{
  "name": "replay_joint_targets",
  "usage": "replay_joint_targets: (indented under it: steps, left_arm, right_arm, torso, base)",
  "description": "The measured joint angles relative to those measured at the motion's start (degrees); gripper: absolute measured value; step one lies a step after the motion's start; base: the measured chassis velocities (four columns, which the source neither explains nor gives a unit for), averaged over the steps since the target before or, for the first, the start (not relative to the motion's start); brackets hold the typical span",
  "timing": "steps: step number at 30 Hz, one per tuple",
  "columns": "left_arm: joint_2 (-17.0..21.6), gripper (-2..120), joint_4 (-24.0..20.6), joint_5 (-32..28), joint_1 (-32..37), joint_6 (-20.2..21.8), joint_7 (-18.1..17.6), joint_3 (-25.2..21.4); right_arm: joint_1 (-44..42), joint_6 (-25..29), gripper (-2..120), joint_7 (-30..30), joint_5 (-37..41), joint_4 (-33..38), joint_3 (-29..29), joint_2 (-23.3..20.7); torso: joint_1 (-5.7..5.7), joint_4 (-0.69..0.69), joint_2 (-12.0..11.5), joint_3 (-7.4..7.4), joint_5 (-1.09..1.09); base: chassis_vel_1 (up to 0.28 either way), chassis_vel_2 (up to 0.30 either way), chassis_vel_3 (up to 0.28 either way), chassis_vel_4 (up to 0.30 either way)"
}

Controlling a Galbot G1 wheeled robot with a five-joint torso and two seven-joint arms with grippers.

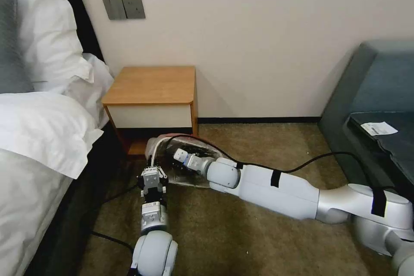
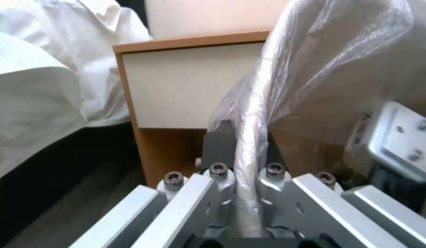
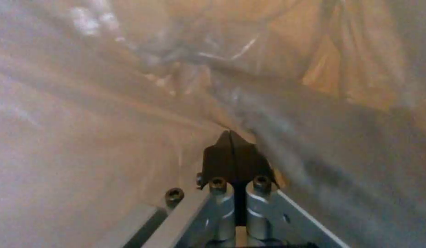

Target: Pick up the garbage bag from the table and place it over the trash can.

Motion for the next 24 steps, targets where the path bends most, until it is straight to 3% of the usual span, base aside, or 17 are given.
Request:
replay_joint_targets:
  steps: [14,24]
  left_arm:
    - [-0.09,1,-1.02,0.56,1.1,-0.05,-0.01,0.07]
    - [-0.09,1,-0.8,0.34,0.8,-0.06,0.0,0.19]
  right_arm:
    - [0.17,1.24,0,0.71,-0.33,-4.25,-0.47,3.49]
    - [0.03,1.25,0,2.15,-0.17,-2.89,-0.92,2.79]
  torso:
    - [0.0,0.0,0.0,0.0,-0.03]
    - [0.0,0.05,0.0,0.0,0.01]
  base:
    - [0.0,0.0,0.0,0.0]
    - [0.0,0.0,0.0,0.0]
